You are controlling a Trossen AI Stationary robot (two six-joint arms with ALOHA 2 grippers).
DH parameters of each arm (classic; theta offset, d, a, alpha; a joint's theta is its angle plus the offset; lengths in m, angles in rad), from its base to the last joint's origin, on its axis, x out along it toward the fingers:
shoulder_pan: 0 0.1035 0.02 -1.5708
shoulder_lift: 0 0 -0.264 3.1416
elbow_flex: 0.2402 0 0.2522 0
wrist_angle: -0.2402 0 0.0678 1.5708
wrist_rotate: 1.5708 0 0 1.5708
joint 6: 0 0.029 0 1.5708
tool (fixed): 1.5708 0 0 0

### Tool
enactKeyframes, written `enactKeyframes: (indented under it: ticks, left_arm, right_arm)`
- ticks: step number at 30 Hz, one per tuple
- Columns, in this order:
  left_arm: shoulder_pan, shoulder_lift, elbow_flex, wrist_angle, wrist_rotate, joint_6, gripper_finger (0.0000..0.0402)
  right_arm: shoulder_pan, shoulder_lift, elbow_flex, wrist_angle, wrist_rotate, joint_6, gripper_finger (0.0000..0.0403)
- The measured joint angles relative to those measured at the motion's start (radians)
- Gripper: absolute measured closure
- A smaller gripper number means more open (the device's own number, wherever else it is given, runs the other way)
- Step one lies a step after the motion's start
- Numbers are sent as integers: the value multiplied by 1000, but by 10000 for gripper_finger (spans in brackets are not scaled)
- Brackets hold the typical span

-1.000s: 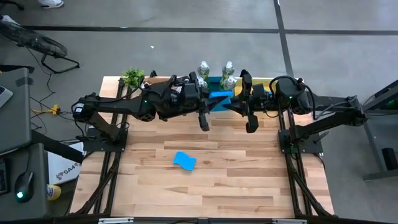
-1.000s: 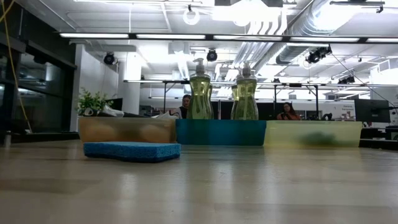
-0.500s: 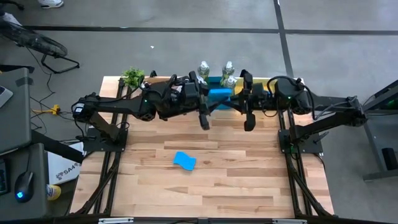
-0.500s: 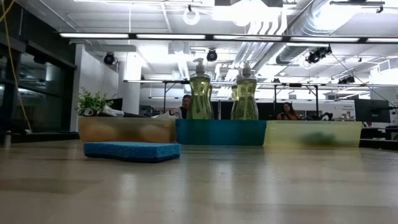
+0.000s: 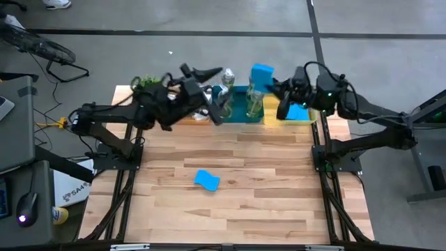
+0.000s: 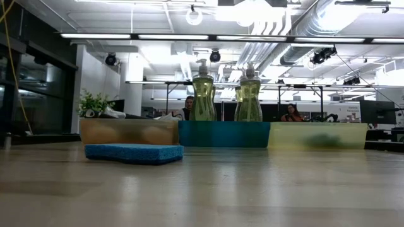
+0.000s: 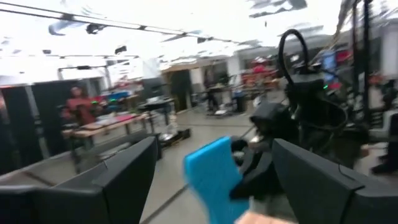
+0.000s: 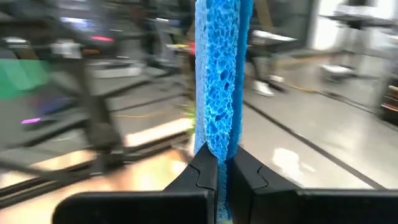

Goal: Pick & Place Kitchen Sink Supplies
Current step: Put the blue sponge into the yellow bin

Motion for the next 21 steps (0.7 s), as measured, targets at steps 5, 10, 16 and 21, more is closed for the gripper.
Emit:
enactKeyframes:
  ticks: [5,10,16,21]
  left_arm:
    - [23,-61,1,-161,-56,22,87]
    - [111,-100,0,-332,28,-47,87]
    - [293,-110,-44,-455,302,-166,87]
    - [430,-122,-135,-433,519,-222,87]
  right_arm:
    - [-101,-60,0,-184,143,64,398]
    - [-213,-66,0,-407,174,179,399]
    - [-318,-29,0,-583,173,283,399]
    - [-382,22,-11,-653,142,336,400]
